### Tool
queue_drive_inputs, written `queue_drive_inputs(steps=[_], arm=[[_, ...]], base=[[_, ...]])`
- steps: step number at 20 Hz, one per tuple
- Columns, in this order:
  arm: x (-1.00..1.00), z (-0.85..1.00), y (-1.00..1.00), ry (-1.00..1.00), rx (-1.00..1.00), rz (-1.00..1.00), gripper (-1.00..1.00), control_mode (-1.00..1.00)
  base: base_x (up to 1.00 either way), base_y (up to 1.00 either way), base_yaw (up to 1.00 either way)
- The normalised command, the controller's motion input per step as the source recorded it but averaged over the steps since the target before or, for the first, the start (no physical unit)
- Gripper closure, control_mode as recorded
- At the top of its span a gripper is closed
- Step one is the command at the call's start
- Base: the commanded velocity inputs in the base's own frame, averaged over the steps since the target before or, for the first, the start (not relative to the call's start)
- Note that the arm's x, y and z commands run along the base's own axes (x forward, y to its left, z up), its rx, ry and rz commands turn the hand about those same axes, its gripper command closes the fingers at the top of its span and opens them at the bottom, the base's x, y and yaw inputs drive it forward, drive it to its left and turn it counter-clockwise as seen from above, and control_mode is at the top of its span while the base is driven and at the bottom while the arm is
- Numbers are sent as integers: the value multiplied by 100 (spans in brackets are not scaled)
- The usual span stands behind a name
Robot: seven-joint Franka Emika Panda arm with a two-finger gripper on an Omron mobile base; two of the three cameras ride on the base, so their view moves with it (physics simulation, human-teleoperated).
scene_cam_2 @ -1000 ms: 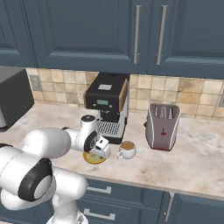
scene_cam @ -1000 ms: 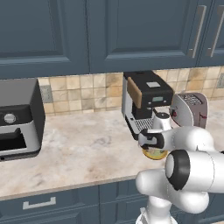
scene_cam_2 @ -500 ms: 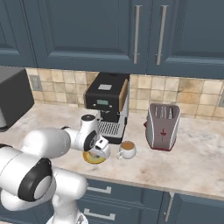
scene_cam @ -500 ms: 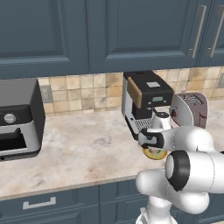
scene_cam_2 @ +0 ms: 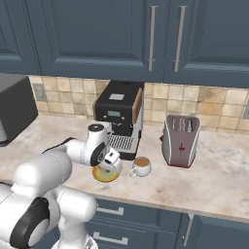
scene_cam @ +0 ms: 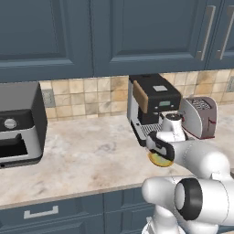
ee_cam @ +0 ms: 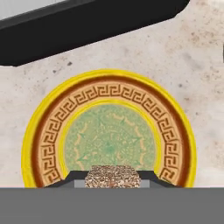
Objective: Take a sugar cube from the saucer and place it inside the coffee. Then, grab milk from the fridge and place it next to the coffee on the counter to sweeten the coffee.
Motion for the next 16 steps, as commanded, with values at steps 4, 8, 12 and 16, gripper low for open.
queue_drive_inputs(steps=[4,8,12,16], arm=[[0,43,-31,-11,0,0,100,-100],[0,41,-36,-14,0,0,100,-100],[0,42,-38,-13,0,0,100,-100],[0,33,-40,-3,0,0,100,-100]], base=[[0,0,0],[0,0,0],[0,0,0],[0,0,0]])
